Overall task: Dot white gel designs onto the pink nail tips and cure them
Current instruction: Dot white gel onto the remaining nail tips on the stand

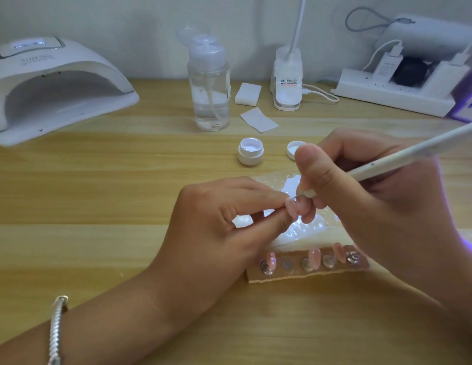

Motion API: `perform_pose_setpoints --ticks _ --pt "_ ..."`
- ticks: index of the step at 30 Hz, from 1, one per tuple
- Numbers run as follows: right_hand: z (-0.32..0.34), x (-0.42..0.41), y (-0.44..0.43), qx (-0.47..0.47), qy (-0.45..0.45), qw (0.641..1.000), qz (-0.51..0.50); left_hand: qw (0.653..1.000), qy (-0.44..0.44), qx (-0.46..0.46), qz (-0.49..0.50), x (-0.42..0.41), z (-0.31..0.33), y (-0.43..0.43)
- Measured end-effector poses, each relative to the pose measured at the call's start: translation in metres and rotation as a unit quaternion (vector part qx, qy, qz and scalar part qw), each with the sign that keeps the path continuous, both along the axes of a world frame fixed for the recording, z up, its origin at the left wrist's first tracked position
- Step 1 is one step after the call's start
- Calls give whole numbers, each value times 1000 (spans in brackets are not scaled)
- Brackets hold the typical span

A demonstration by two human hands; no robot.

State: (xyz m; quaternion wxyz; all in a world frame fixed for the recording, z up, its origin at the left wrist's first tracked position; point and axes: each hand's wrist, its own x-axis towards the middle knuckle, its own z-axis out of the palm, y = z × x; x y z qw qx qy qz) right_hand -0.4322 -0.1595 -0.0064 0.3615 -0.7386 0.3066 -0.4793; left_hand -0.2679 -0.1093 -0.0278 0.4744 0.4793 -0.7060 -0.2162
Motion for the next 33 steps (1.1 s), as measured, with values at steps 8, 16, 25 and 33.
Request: perform_pose_setpoints --ticks 8,16,25,33 --pt "3 1 3 8 11 1000 -2 1000 -7 -11 1 0 0 0" --pt "2 0 2 1 14 1000 -3 1000 -14 -10 4 -1 0 -1" --pt "0 -1 1 -8 15 1000 -1 1000 -16 -17 6 0 0 -1" --pt "-1 -4 -8 -5 -47 999 28 1000 9 -18 23 0 -4 -3"
